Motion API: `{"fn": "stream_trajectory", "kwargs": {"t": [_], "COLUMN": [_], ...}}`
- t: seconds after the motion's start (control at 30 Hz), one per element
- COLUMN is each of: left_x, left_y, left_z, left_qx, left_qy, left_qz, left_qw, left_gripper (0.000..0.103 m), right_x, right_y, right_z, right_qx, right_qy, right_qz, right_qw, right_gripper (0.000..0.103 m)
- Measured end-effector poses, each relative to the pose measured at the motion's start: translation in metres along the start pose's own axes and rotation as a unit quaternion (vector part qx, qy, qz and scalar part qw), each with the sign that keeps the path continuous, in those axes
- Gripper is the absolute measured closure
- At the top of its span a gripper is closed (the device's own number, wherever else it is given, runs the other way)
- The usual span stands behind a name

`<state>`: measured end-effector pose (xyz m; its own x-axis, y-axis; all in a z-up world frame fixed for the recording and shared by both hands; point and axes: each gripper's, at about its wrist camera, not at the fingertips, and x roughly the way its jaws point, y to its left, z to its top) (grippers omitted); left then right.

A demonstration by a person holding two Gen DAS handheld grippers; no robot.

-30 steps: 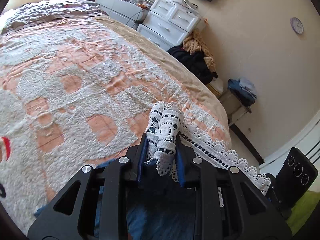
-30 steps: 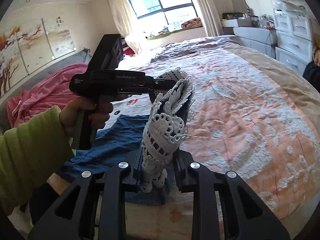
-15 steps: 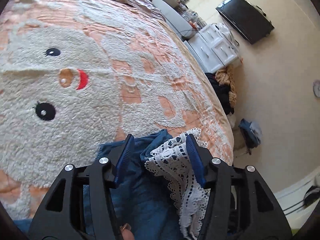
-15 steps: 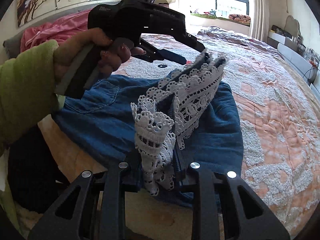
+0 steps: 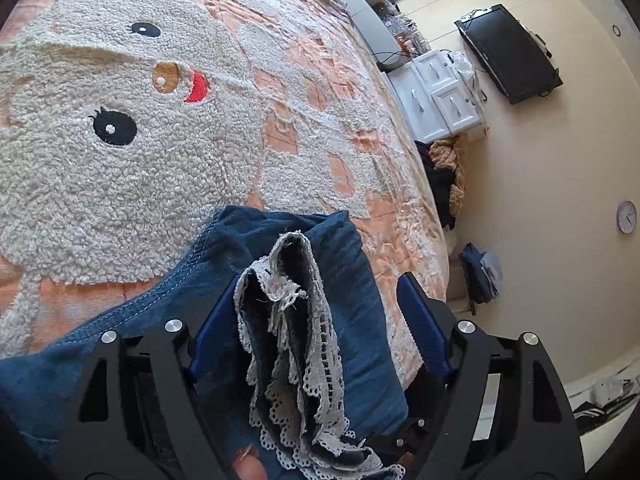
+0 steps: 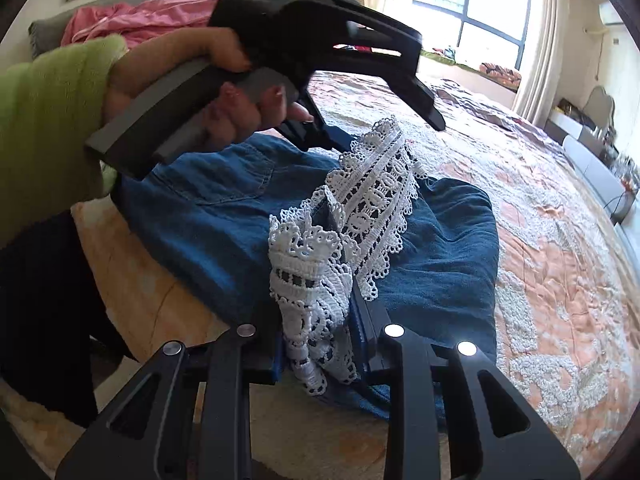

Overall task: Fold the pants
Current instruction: 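Lift the lace hem with both grippers and fold it over the pants, then lay the lace hem flat on the pants and open both grippers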

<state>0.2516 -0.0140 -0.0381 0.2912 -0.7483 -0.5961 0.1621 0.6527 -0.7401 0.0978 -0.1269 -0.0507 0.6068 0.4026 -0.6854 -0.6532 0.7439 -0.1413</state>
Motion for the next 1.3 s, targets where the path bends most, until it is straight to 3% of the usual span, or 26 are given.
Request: {"fn": "stream_trajectory", "kwargs": {"t": [0.03,0.07,0.1,0.23,0.37,0.47,0.57,0.73,0.93,0.97,1.1,1.2,1.3], "left_x": [0.003,0.005,0.004,-0.009,-0.008,-0.006,-0.01,-0.014,-0.039,-0.044,-0.057,-0.055,-0.04], "left_y": [-0.001,-0.004,-0.005,-0.012,0.001,0.021,0.031,0.027,0.017,0.013,-0.007,-0.028,-0.04], "left_z": [0.0,-0.001,0.0,0.003,0.003,-0.002,-0.004,-0.004,-0.015,-0.019,-0.038,-0.052,-0.056], "left_qx": [0.006,0.013,0.014,0.036,0.039,0.017,0.002,0.017,0.027,0.03,0.055,0.088,0.103], "left_qy": [0.002,0.001,-0.002,-0.031,-0.036,-0.037,-0.046,-0.049,-0.073,-0.079,-0.093,-0.094,-0.077], "left_qz": [0.013,0.029,0.032,0.033,0.072,0.085,0.081,0.096,0.115,0.121,0.139,0.153,0.149], "left_qw": [0.9999,0.9995,0.9994,0.9983,0.996,0.9955,0.9957,0.994,0.9903,0.9891,0.9845,0.9798,0.9805], "left_gripper": [0.073,0.09,0.094,0.094,0.093,0.091,0.086,0.078,0.063,0.062,0.058,0.058,0.056], "right_x": [0.0,0.0,-0.002,-0.009,0.011,0.008,0.001,-0.019,-0.037,-0.033,-0.022,-0.011,-0.006], "right_y": [0.001,0.001,0.001,0.004,0.009,0.011,-0.002,-0.03,-0.05,-0.052,-0.049,-0.027,-0.016], "right_z": [0.0,0.0,0.002,0.008,0.002,0.0,0.0,-0.001,0.001,0.003,0.004,0.007,0.005], "right_qx": [-0.001,-0.002,-0.003,-0.01,-0.018,-0.02,0.021,0.096,0.133,0.134,0.126,0.096,0.077], "right_qy": [0.0,-0.001,-0.005,-0.035,-0.001,-0.007,-0.009,-0.026,-0.053,-0.046,-0.013,0.002,0.01], "right_qz": [-0.002,-0.002,-0.005,-0.001,0.008,0.02,0.068,0.132,0.113,0.106,0.112,0.112,0.117], "right_qw": [1.0,1.0,1.0,0.999,1.0,1.0,0.997,0.986,0.983,0.984,0.986,0.989,0.99], "right_gripper": [0.077,0.077,0.079,0.077,0.071,0.064,0.057,0.05,0.049,0.05,0.075,0.08,0.08]}}
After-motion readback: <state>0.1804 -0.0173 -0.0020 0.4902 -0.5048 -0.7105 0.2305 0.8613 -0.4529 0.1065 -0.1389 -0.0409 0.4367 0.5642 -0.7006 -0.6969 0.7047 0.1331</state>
